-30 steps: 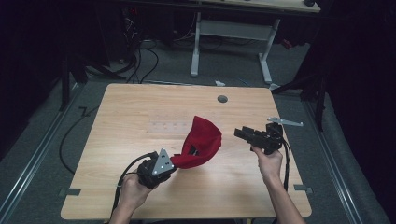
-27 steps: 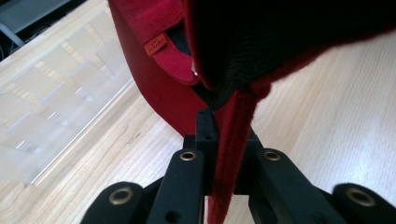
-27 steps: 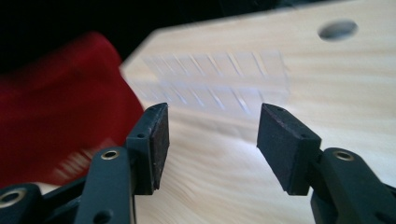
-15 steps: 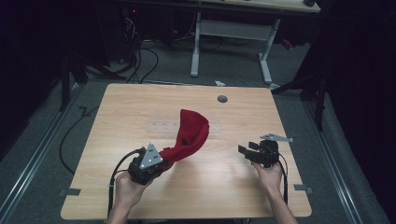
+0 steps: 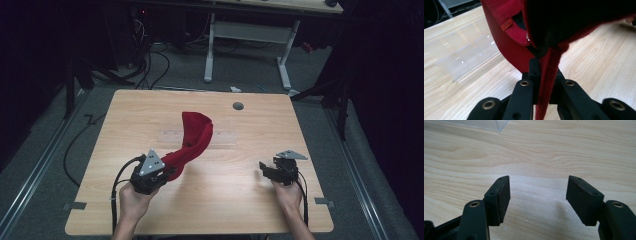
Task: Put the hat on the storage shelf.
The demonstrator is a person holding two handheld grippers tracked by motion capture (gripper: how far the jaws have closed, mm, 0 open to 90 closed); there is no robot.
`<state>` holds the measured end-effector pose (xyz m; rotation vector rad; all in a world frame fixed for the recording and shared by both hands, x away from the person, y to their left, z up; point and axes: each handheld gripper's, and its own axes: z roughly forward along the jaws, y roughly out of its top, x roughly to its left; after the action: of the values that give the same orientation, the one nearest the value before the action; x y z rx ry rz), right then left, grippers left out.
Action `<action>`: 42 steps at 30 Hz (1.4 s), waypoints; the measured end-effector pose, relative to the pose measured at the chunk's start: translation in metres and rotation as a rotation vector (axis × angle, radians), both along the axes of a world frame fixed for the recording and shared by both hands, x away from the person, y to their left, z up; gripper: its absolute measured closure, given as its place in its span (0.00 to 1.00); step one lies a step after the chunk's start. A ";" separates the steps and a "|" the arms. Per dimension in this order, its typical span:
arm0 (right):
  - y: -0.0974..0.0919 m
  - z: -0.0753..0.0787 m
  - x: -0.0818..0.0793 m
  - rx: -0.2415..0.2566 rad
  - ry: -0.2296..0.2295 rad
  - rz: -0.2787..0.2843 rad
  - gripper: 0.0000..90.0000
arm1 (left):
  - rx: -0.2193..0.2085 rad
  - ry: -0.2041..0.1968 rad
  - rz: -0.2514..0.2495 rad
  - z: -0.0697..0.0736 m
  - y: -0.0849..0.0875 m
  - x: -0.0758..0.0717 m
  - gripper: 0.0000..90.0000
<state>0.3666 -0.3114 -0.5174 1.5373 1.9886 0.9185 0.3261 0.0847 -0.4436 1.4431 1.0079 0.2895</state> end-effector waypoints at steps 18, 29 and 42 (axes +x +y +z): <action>0.001 -0.013 0.002 -0.065 0.007 -0.022 0.40 | -0.104 0.004 0.114 0.011 0.035 0.015 0.95; 0.001 -0.013 0.002 -0.064 0.007 -0.025 0.40 | -0.182 0.022 0.131 0.019 0.037 0.028 0.95; 0.001 -0.013 0.002 -0.065 0.006 -0.021 0.39 | -0.213 0.025 0.166 0.036 0.044 0.041 0.95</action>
<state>0.3683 -0.3102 -0.5306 1.5238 1.9837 0.8332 0.3669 0.1289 -0.4078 1.1763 1.1460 0.2758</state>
